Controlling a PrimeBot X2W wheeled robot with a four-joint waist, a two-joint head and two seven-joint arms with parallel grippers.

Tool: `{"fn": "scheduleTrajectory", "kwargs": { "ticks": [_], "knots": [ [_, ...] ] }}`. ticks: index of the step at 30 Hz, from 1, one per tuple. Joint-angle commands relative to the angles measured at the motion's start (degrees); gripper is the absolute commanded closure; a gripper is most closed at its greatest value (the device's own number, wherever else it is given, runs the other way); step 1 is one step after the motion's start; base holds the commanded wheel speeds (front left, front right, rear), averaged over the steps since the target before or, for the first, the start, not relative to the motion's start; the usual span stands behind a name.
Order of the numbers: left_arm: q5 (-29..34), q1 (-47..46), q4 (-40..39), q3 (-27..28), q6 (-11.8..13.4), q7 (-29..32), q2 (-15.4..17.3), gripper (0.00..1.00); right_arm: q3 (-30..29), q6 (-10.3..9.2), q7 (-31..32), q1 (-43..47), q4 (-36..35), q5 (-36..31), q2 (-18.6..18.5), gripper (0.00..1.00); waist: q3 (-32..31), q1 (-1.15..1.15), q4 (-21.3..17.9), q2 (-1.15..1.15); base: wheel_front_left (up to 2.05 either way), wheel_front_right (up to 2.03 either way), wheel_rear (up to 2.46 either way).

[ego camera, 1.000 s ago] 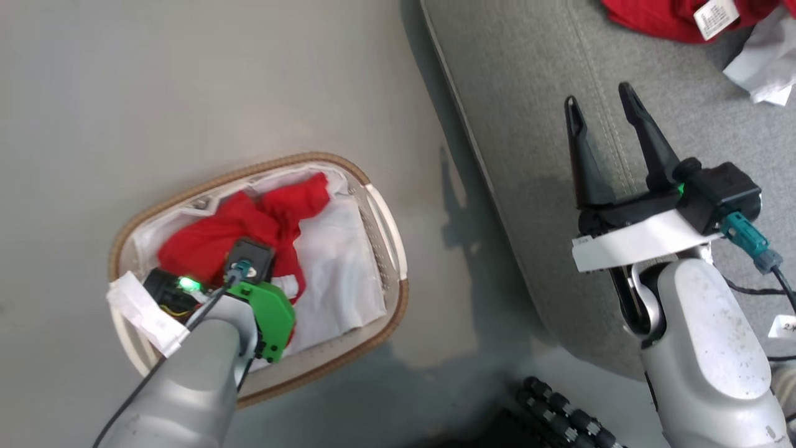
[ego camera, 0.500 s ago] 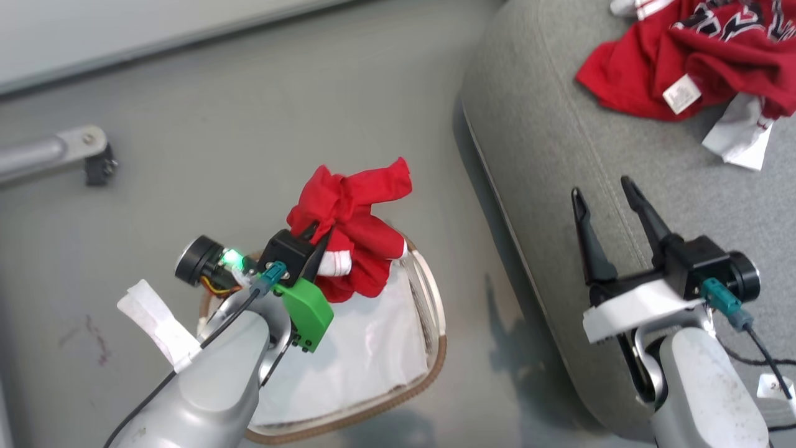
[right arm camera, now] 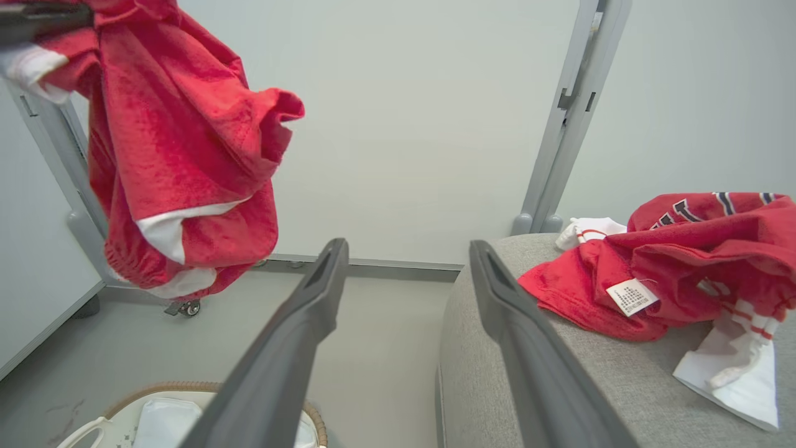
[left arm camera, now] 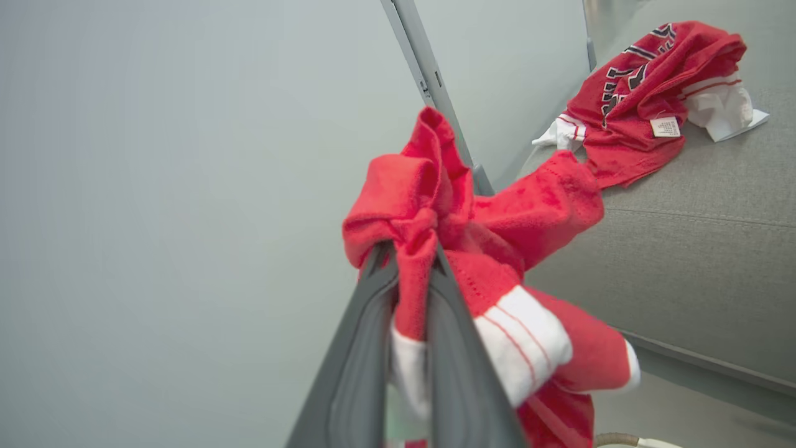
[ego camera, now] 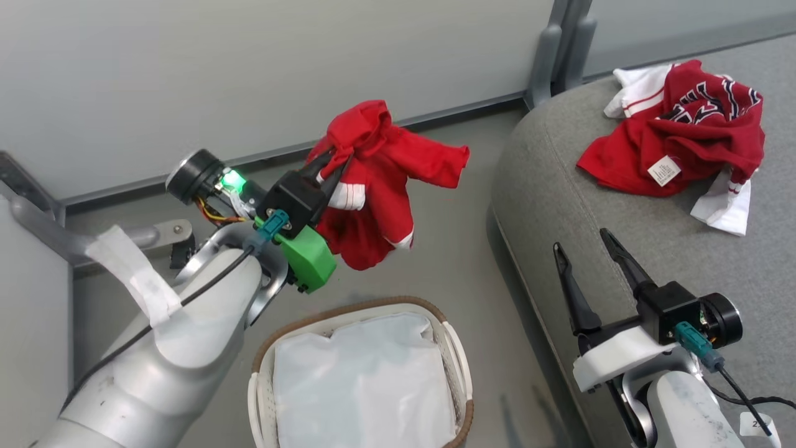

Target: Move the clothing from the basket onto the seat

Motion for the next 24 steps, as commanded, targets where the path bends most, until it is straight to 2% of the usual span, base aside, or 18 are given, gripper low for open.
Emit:
{"fn": "scheduleTrajectory", "kwargs": {
  "ticks": [1, 14, 18, 24],
  "knots": [
    [-0.52, -1.75, -0.86, -0.50, 0.01, 0.30, 0.55, 1.00, 0.47, -0.08, -0.14, 0.91, -0.24, -0.42, -0.22, 0.00, -4.24, 0.01, 2.00, 0.00, 0.00, 0.00, 0.00],
    [-3.25, -11.08, -5.63, -3.61, 0.01, 3.09, 0.06, 1.00, 10.67, -0.08, -0.14, -2.07, -0.56, 1.58, -0.22, 0.00, -6.79, 0.01, 2.27, 0.00, 0.00, 0.00, 0.00],
    [-4.00, -13.02, -6.15, -4.41, 0.02, 3.91, -0.64, 1.00, 14.11, -0.08, -0.14, -5.10, -0.20, 2.80, -0.22, 0.00, -7.26, 0.01, 2.51, 0.00, 0.00, 0.00, 0.00],
    [-4.75, -14.35, -6.95, -5.59, 0.02, 4.09, -1.95, 1.00, 16.26, -0.08, -0.13, -10.58, 1.71, 2.28, -0.22, 0.00, -7.68, 0.01, 3.45, 0.00, 0.00, 0.00, 0.00]
  ]
}}
